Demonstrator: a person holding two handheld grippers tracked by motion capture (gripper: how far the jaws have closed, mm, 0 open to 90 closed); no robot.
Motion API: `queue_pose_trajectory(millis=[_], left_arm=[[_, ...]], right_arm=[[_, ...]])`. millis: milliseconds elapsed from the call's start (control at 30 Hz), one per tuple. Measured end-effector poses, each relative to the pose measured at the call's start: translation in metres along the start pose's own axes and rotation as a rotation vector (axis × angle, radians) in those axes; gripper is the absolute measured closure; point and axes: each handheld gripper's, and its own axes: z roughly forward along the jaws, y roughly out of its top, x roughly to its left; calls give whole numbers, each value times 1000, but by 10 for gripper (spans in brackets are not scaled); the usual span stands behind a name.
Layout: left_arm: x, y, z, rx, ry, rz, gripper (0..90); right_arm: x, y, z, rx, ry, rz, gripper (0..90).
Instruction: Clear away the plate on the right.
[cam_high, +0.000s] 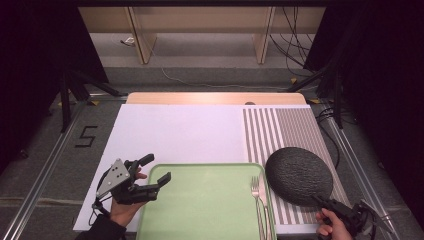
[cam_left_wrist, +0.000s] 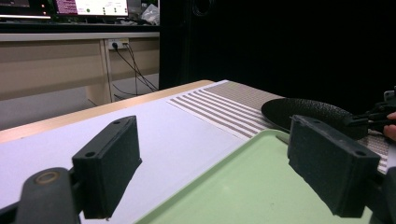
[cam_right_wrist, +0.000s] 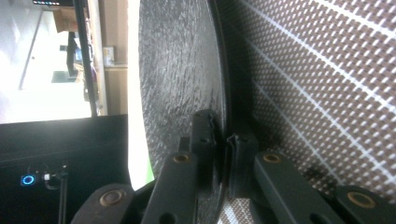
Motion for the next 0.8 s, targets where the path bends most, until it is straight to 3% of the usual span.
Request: queue_pose_trajectory(millis=[400, 800], left_arm=[[0, 0, 0, -3, -2, -1, 170], [0, 0, 0, -4, -1, -1, 170]], right_arm=[[1, 1, -1, -10, 46, 33, 858], [4, 3, -3, -26, 81, 13, 849]])
